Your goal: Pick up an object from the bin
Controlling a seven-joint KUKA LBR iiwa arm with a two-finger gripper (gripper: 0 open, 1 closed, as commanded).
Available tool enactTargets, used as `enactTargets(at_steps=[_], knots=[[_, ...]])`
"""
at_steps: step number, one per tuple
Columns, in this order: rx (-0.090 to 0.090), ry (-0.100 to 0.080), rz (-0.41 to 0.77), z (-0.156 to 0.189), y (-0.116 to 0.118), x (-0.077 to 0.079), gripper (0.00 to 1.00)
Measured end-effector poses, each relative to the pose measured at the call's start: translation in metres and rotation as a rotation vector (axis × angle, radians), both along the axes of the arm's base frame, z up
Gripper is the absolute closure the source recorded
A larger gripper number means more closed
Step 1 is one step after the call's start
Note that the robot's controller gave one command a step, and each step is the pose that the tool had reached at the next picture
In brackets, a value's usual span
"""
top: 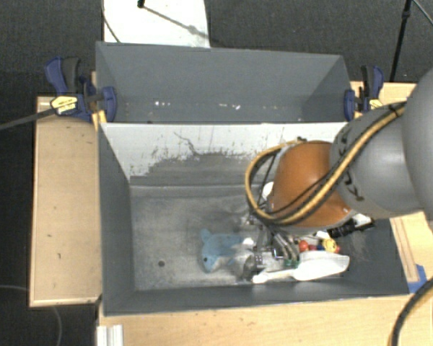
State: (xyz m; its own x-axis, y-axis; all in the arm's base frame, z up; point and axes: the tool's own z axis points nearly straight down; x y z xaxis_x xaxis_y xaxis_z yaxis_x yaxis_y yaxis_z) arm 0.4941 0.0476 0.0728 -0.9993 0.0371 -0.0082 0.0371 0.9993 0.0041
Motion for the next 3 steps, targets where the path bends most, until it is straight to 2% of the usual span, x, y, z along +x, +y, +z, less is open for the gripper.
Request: enactTargets(at_steps=[1, 3], knots=[[-0.004, 0.000, -0.057, 0.0008, -0.0017, -0.0015, 1.00], [-0.005, 0.004, -0.067, 0.0039, -0.0012, -0.0024, 1.00]])
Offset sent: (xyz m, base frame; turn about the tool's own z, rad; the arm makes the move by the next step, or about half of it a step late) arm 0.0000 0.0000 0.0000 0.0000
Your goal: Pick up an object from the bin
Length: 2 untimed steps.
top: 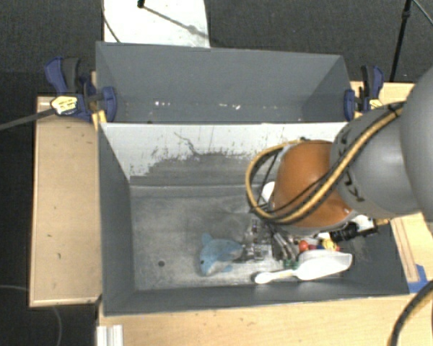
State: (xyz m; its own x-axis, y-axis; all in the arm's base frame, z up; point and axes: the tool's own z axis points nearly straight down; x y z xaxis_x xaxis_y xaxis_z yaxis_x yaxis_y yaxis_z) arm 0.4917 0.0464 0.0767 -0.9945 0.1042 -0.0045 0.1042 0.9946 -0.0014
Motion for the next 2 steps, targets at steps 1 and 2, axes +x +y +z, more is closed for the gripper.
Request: enactTargets(at_steps=[1, 2], knots=[[0.001, 0.005, 0.000, 0.013, 0.001, -0.001, 1.00], [0.002, 0.001, -0.001, 0.024, 0.001, 0.000, 1.00]])
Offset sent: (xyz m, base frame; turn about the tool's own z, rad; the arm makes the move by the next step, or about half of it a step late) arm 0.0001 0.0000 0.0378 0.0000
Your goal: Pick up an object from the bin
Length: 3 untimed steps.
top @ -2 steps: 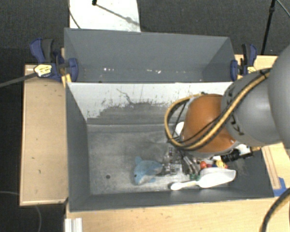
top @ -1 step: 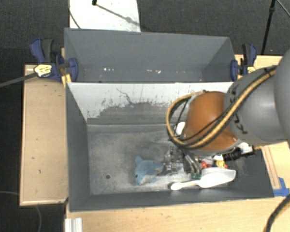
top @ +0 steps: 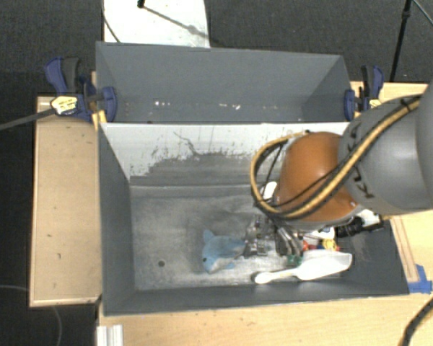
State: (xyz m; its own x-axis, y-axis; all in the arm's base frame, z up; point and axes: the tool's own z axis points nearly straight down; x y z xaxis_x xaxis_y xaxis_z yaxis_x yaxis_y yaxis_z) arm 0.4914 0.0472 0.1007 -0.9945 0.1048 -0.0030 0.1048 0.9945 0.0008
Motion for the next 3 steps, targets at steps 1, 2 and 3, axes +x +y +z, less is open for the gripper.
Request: enactTargets(at_steps=[1, 2, 3], knots=[[0.000, 0.006, 0.000, 0.010, 0.000, -0.001, 1.00], [0.000, 0.003, -0.001, 0.027, 0.000, -0.001, 1.00], [0.000, -0.001, -0.001, 0.037, 0.000, 0.000, 1.00]])
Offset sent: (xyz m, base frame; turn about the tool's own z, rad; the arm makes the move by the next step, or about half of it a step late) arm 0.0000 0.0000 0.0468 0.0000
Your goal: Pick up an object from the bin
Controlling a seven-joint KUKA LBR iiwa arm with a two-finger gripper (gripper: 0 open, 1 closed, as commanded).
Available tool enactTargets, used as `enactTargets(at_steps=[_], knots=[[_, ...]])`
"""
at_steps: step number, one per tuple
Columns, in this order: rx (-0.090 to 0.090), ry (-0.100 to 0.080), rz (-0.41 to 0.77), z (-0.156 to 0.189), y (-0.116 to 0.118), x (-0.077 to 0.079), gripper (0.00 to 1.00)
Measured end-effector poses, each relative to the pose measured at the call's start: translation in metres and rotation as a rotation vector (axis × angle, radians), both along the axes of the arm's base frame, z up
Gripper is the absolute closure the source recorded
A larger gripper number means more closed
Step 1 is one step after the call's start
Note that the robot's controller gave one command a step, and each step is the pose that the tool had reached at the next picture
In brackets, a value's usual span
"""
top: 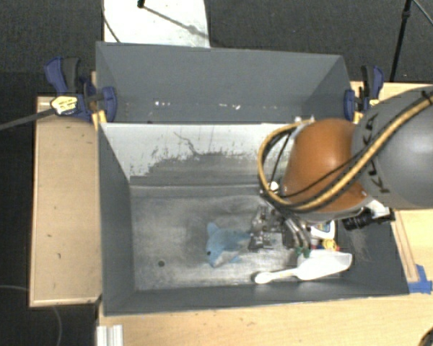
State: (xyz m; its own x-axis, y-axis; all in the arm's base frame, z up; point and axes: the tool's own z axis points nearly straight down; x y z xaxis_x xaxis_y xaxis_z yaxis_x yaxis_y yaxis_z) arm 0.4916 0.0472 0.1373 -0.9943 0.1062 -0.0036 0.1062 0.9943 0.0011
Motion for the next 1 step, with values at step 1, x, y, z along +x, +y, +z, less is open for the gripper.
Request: enactTargets(at_steps=[1], knots=[[0.000, 0.001, 0.000, 0.0083, 0.0000, -0.0002, 1.00]])
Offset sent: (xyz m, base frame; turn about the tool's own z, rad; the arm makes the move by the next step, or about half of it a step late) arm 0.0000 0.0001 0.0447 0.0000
